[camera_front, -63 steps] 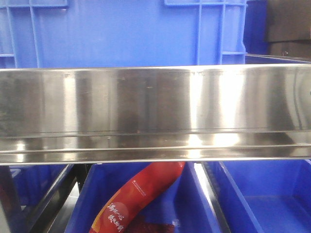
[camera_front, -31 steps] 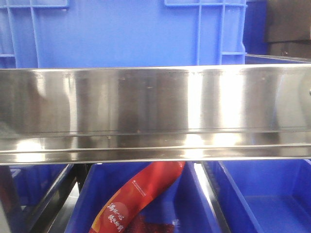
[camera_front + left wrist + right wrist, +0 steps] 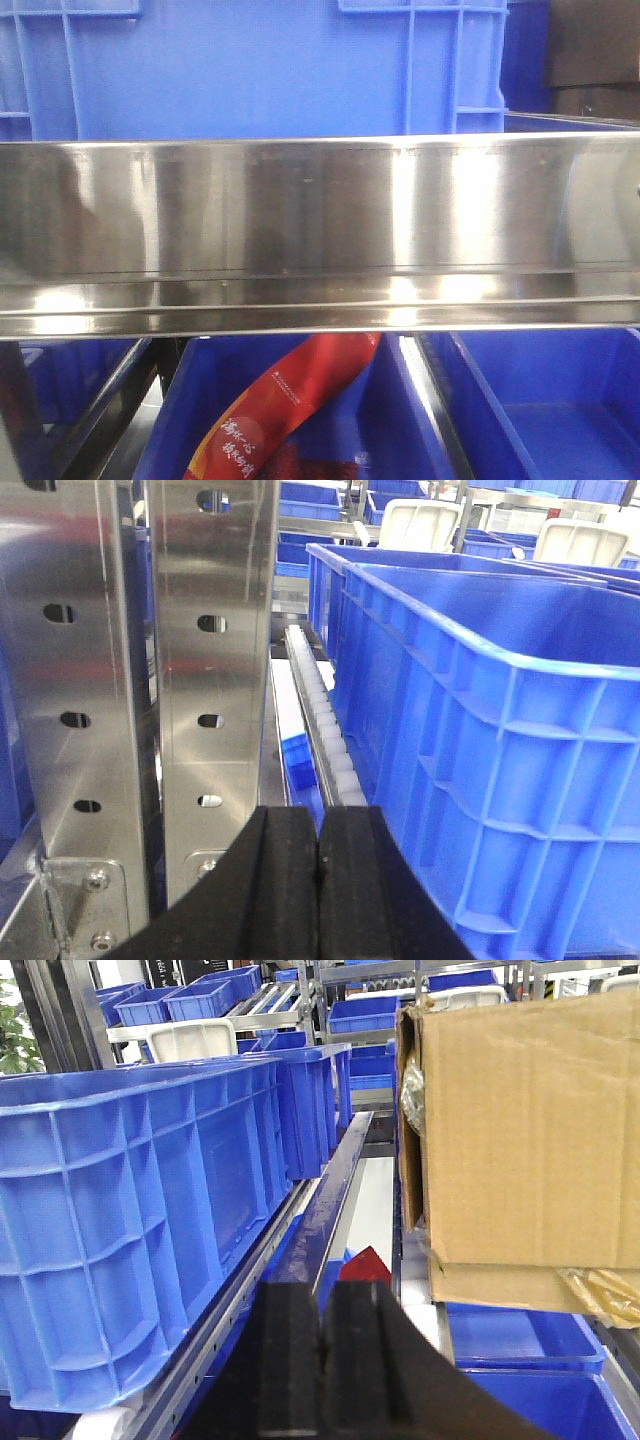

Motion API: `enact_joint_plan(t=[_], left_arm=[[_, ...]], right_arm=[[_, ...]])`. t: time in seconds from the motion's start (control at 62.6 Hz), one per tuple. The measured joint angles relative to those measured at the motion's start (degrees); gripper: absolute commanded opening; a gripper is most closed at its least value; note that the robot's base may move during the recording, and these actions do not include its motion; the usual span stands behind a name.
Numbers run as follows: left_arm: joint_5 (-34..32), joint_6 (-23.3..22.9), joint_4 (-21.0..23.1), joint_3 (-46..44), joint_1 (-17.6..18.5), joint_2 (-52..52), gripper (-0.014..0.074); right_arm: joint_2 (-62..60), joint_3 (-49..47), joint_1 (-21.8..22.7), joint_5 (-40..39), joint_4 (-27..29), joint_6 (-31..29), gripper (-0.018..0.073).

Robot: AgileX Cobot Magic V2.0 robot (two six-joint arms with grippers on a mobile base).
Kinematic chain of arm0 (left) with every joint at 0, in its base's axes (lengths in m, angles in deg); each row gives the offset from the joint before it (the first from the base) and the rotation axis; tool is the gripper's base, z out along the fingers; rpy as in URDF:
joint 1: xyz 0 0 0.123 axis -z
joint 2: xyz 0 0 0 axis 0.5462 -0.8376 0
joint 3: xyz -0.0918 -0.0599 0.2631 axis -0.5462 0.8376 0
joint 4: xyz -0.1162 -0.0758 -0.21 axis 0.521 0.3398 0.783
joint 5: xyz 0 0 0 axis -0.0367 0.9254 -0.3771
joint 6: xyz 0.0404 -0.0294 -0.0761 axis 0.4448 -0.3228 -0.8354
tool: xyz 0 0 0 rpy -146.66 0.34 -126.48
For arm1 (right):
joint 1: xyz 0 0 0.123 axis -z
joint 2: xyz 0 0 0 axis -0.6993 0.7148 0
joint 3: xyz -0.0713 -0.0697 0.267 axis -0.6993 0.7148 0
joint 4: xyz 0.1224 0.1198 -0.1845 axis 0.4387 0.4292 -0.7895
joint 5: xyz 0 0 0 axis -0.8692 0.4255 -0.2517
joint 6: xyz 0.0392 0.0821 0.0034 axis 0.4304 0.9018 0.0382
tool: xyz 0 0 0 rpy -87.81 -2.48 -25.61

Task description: Grab block from conveyor and place in blue bin

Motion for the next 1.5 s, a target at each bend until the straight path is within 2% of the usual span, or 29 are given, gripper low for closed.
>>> enact_joint_plan(t=[0.192, 0.288, 0.415, 0.591, 0.815, 1.502], left_arm=[[0.00, 0.00, 0.09, 0.00, 0.00, 0.00, -0.0111], [0.00, 0.00, 0.09, 0.00, 0.00, 0.00, -0.0111], [0.00, 0.00, 0.09, 0.00, 0.00, 0.00, -0.0111], [0.00, 0.00, 0.09, 0.00, 0.00, 0.00, -0.0111], [0.00, 0.00, 0.09, 0.00, 0.00, 0.00, -0.0111], [0.00, 0.00, 0.09, 0.00, 0.00, 0.00, -0.0111]], right_arm=[[-1.89, 2.05, 0.10, -0.28, -1.09, 0.00, -0.0162], [-5.40, 6.47, 0.36, -3.29, -1.72, 1.21, -0.0162], [-10.87, 13.05, 2.98, -7.86, -4.85, 3.41, -0.0162], [-17.65, 18.87, 7.18, -7.20, -7.62, 3.93, -0.0162], [-18.79, 19.30, 7.96, -7.56, -10.17, 4.05, -0.0162], [-18.90, 19.30, 7.96, -7.67, -10.39, 4.05, -0.0162]])
